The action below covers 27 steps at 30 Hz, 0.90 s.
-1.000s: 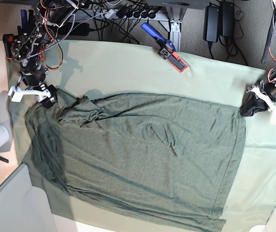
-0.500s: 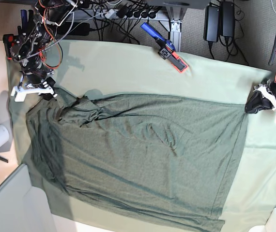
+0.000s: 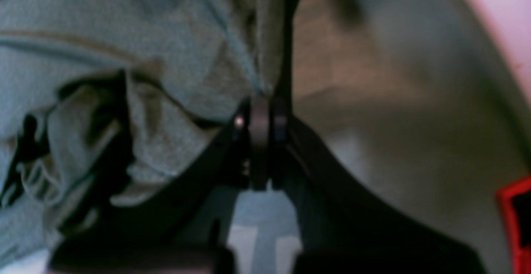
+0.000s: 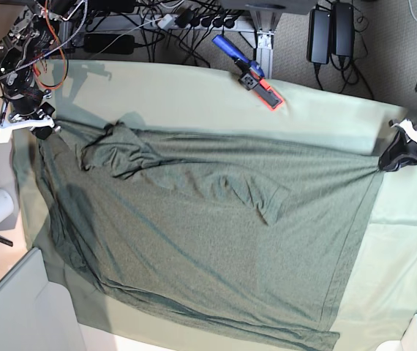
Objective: Fold the T-shirt properly
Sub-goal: 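Drag the shirt's collar edge toward the robot with both grippers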
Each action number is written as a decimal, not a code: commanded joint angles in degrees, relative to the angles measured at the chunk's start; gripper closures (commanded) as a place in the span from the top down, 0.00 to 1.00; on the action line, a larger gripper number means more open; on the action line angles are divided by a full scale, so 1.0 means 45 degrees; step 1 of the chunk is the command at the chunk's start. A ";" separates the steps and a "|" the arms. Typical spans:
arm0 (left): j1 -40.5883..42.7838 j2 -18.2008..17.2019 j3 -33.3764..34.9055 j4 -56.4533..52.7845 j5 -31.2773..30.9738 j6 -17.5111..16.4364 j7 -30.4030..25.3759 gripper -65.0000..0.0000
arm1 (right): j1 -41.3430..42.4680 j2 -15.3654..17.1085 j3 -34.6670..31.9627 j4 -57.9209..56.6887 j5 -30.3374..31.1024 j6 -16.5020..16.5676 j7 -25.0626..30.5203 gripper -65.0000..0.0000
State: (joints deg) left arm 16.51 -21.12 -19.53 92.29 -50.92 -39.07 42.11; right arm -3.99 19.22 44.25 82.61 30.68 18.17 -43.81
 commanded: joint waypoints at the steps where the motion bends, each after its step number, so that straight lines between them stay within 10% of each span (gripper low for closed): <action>1: -0.0097 -0.0223 -0.0097 0.0306 -0.0243 -0.0207 -0.0248 0.00 | 0.0097 0.0350 0.0107 0.0228 0.0092 0.0024 0.0194 0.00; 27: -0.3337 -0.0806 0.1107 -0.1001 0.0894 -0.0207 -0.0831 0.00 | 0.3973 0.1127 -0.0126 -0.2861 -0.0253 0.0301 0.0515 0.00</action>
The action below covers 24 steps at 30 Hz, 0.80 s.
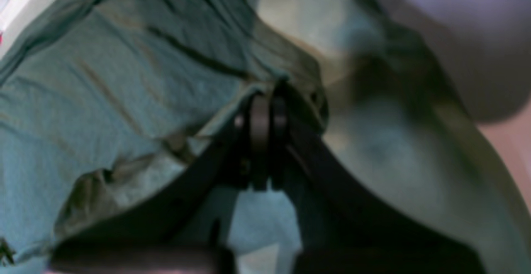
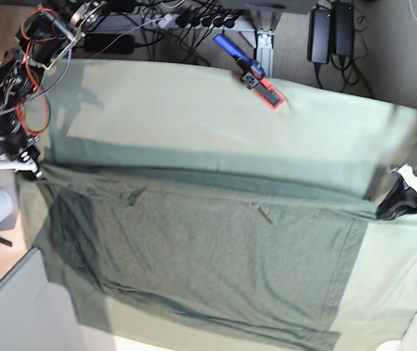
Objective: Fold the T-shirt properly
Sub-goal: 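Drag the shirt's collar edge toward the robot with both grippers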
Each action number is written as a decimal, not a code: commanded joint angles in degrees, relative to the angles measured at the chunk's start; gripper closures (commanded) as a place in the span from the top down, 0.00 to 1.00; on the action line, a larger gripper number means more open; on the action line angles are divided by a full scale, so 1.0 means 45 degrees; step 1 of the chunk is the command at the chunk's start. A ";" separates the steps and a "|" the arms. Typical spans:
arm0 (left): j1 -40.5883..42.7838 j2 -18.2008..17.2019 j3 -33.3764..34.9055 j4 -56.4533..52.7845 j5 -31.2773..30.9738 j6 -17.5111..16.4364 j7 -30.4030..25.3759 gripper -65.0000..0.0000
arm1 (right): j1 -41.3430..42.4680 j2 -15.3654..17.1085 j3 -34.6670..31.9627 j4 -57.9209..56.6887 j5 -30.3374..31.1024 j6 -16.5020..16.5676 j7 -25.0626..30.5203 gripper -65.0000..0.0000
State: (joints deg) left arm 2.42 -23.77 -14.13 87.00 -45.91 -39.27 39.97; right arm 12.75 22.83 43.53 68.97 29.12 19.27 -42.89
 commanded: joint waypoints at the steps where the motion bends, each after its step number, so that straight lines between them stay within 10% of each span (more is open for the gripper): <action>1: -0.0486 -0.0219 0.0121 -0.0136 -0.0155 -0.0163 -0.0461 0.00 | 0.0350 0.0321 -0.0053 0.0107 -0.0097 0.0058 0.0393 0.00; 21: -0.3283 -0.0214 0.0748 -0.4012 0.0272 -0.0163 -0.1171 0.00 | 0.0627 0.0316 -0.1593 -0.0262 -0.1962 0.0049 0.2205 0.00; 24: -0.3283 -0.0219 0.0792 -0.4027 0.0267 -0.0163 -0.1229 0.12 | 0.0971 0.0316 -0.1598 -0.0738 -0.1948 0.0049 0.2278 0.00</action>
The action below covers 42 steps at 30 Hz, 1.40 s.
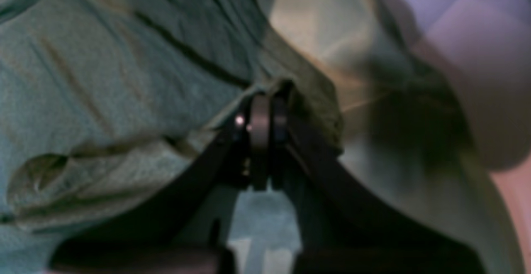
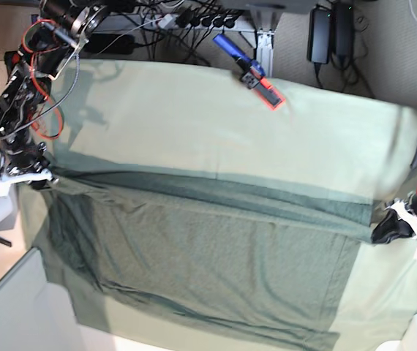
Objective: Fold the T-shirt properly
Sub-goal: 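Drag the shirt's collar edge toward the robot with both grippers, then lift the shirt with both grippers and stretch it taut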
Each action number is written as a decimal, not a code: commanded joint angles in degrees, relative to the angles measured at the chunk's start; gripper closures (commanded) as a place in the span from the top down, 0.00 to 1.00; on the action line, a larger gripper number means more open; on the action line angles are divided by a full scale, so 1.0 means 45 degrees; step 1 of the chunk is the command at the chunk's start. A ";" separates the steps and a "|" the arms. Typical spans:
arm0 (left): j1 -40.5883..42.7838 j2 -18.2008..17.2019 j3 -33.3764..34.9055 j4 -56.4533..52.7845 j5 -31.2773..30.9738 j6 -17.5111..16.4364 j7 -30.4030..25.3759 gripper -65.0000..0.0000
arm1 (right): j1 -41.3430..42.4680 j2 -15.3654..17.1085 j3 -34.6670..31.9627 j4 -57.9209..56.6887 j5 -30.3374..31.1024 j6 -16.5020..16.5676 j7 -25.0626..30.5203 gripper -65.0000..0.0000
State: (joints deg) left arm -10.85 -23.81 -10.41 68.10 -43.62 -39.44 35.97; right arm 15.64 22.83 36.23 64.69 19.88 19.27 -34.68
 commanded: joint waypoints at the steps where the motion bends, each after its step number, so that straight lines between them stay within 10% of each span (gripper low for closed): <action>1: -0.0335 -0.0209 -0.0010 0.0175 -0.0238 -0.0124 -0.0374 0.18 | 0.0466 0.0311 0.0024 0.0044 0.0107 0.0049 0.0568 0.00; 3: -0.0335 -0.0204 0.0005 0.0175 -0.0243 -0.0124 -0.0384 0.35 | 0.0690 0.0321 0.0024 -0.0335 0.0107 0.0049 0.0850 0.00; 7: -0.0335 -0.0209 0.0005 0.0175 -0.0243 -0.0124 -0.0427 0.55 | 0.0894 0.0253 0.0015 -0.0743 0.0209 0.0049 0.0947 0.49; 9: -0.0335 -0.0209 0.0000 0.0175 -0.0248 -0.0124 -0.0423 0.55 | 0.0884 0.0248 0.0015 -0.0743 0.0369 0.0053 0.0903 0.58; 23: 0.0670 -0.0214 -0.2380 0.0185 -0.2443 -0.0124 0.1020 0.55 | 0.0486 0.0282 0.2720 -0.0413 0.1360 0.0034 -0.0447 0.57; 42: 0.1729 -0.0170 -0.2356 0.0185 -0.2788 -0.0124 0.1020 0.55 | 0.0423 0.0131 0.0466 -0.2040 0.1807 0.0039 0.1846 0.57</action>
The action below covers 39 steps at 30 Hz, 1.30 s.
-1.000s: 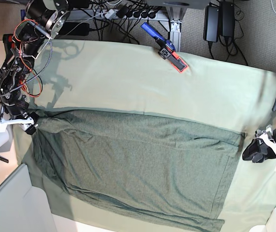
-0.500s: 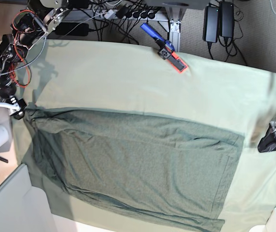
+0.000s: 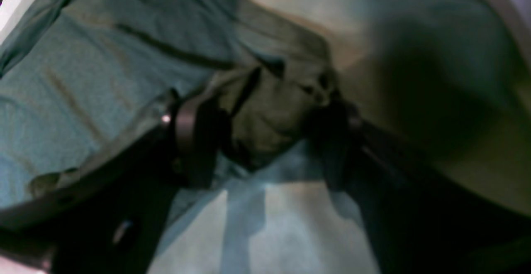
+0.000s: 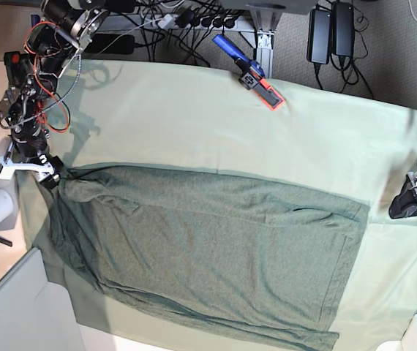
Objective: Fold the T-shirt properly
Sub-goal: 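Lift the shirt with both grippers and stretch it taut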
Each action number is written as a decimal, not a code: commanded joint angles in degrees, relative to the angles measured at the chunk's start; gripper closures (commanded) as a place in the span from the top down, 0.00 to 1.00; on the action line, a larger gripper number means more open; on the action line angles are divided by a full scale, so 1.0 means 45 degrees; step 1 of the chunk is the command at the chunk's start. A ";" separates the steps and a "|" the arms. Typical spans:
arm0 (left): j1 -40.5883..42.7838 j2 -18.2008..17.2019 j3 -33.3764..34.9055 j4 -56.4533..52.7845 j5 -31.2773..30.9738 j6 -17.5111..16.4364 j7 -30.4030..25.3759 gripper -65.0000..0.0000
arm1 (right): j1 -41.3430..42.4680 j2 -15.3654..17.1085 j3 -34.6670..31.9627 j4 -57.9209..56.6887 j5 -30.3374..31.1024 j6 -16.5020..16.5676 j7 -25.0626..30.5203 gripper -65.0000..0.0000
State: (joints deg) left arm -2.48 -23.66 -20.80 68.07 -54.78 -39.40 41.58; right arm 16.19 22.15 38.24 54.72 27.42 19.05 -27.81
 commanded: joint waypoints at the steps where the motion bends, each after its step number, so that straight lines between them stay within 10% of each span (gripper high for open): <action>1: -0.0097 -0.0204 -0.0049 0.0189 -0.0311 -0.0134 -0.0228 0.55 | 0.0374 0.0248 0.0019 0.0175 0.0141 0.0087 0.0321 0.57; 8: 0.0141 -0.0131 -0.0049 0.0189 -0.0452 -0.0134 -0.0233 0.55 | 0.0845 0.0112 -0.0005 0.0170 0.0015 0.0092 0.0321 0.54; 14: 0.0165 0.0350 -0.0034 0.0189 -0.0442 -0.0134 -0.0228 0.55 | 0.0806 0.0112 -0.0005 0.0170 -0.0879 0.0097 0.0325 0.00; 39: -0.1268 0.2166 0.1642 -0.1185 0.3109 0.0942 -0.2637 0.60 | 0.0699 0.0117 -0.0005 0.0170 -0.0894 0.0102 0.0131 0.00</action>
State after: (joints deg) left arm -7.49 -13.47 -13.45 62.37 -41.10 -35.38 29.28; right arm 18.11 21.43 38.11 54.68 22.85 19.07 -28.36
